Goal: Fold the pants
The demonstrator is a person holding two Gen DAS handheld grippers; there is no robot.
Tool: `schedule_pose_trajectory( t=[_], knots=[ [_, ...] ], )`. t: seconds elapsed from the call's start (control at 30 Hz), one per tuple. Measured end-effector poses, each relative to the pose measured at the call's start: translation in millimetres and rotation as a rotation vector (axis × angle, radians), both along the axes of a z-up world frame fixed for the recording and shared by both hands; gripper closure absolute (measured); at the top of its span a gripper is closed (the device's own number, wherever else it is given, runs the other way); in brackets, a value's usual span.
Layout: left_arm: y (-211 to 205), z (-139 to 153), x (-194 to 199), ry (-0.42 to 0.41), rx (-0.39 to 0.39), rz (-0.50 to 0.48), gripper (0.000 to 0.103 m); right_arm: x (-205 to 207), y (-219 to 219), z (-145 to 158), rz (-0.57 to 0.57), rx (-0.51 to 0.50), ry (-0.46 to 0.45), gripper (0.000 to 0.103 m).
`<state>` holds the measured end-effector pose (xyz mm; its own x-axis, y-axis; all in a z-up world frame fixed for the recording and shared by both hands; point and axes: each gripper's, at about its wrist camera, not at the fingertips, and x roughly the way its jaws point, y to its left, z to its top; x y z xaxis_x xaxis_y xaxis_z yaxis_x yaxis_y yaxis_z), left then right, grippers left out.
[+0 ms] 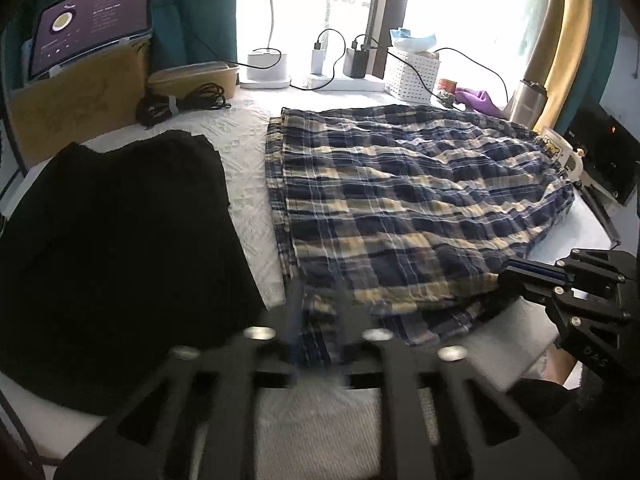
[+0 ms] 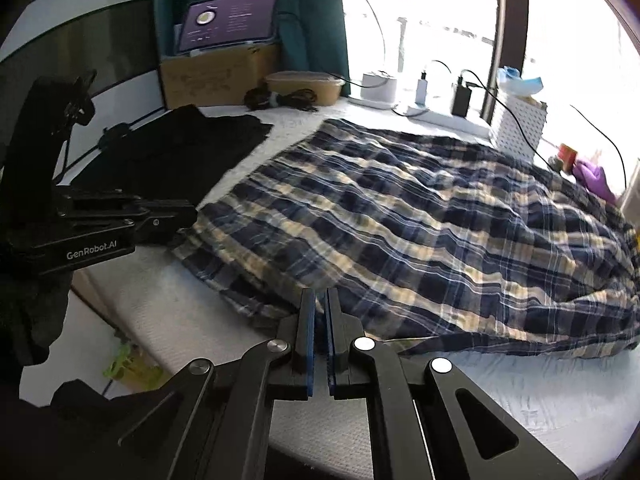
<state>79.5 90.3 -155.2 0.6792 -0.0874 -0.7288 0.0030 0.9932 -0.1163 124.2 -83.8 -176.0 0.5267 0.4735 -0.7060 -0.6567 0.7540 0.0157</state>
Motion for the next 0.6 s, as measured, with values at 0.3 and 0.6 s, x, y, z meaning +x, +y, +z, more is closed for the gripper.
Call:
schedule_pose_trajectory(
  t=[0.3, 0.6],
  knots=[
    [-1.9, -6.3, 6.5, 0.008, -0.01, -0.032, 0.065, 7.3, 1.7, -3.0, 0.009, 0.001, -0.015, 0.004],
    [-1.7, -14.1, 8.0, 0.02, 0.01, -0.029, 0.095, 7.8, 21.4, -20.7, 0.094, -0.081, -0.04, 0.071]
  ],
)
